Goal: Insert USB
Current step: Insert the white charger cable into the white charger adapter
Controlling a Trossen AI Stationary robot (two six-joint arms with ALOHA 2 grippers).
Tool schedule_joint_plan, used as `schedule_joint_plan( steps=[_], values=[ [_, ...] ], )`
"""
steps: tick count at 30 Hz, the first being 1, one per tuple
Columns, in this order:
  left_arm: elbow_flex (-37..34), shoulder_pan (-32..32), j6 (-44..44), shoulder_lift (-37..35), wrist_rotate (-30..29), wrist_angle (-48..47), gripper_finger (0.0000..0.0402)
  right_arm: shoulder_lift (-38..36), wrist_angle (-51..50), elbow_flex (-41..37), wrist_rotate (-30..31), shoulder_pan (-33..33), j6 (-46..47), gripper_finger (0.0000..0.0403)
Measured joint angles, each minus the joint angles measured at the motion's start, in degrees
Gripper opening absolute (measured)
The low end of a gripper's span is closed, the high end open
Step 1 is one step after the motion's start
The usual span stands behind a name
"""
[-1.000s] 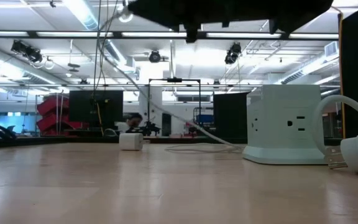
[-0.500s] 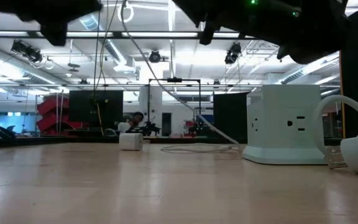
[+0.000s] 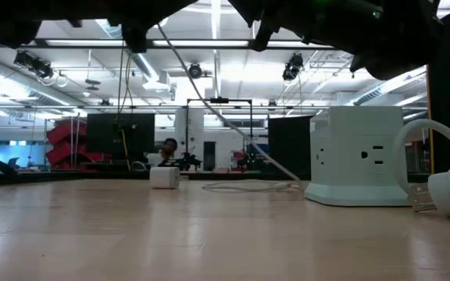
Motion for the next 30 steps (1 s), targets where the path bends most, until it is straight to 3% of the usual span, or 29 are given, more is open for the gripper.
schedule_joint_plan(
  steps=[14,20,30],
  values=[
    [0.1,1.2,0.4,0.8,2.9,4.5,0.0072,0.0,-0.7,0.0,0.5,1.2,-0.8,0.0000],
    [0.1,1.2,0.4,0.9,9.0,3.9,0.0072,0.0,-1.3,0.0,1.2,1.0,-1.0,0.0000],
    [0.3,2.5,0.4,0.9,9.2,4.3,0.0072,0.0,-2.0,0.0,1.6,1.0,-0.9,0.0000]
  ],
)
